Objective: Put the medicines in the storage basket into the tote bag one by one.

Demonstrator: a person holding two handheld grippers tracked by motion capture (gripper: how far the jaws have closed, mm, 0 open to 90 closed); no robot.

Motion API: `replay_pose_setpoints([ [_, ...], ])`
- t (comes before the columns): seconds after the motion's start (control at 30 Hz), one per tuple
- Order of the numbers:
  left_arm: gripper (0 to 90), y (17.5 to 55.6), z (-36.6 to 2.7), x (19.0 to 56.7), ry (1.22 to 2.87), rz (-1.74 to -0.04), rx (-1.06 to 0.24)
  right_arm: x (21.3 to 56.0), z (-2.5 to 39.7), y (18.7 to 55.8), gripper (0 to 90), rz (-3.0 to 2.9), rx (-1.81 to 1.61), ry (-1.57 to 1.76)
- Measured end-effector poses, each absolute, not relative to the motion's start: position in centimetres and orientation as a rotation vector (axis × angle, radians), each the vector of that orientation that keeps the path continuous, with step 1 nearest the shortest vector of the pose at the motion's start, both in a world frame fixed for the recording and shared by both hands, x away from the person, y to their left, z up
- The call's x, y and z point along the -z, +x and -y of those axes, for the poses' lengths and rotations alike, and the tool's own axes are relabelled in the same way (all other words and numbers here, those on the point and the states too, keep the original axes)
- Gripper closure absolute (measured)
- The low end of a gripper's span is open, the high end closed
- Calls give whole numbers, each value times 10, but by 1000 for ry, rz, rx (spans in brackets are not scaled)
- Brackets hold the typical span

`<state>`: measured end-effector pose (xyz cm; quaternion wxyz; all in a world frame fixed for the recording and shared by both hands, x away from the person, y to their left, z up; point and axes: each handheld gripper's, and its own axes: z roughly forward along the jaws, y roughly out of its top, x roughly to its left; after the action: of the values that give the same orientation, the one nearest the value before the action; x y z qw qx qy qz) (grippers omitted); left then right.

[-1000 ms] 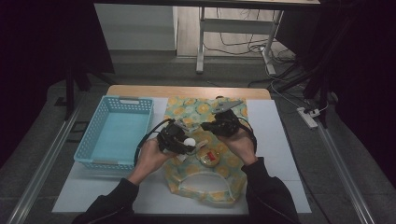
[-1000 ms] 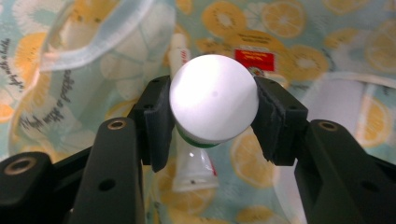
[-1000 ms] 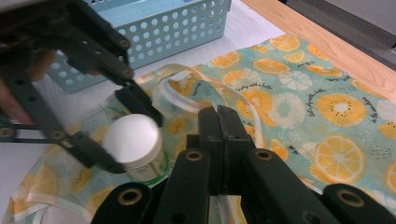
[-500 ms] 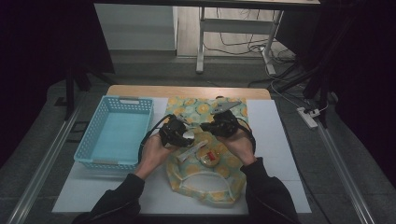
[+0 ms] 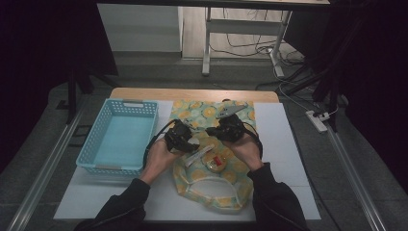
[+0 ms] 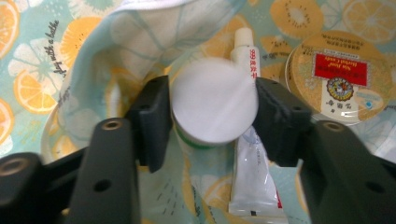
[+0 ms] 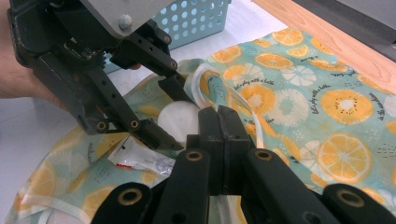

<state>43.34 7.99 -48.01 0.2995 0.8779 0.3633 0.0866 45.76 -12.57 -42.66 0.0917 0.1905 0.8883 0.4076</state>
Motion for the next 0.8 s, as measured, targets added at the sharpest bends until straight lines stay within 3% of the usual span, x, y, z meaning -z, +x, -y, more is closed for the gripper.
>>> replay_pose_setpoints([
  [0.43, 266, 416, -88, 466, 2266, -899, -183, 424, 126, 456, 900, -2634, -1222, 559],
  [0.8, 182, 393, -92, 459, 2216, -840, -106, 424, 126, 456, 900, -2639, -1228, 555],
])
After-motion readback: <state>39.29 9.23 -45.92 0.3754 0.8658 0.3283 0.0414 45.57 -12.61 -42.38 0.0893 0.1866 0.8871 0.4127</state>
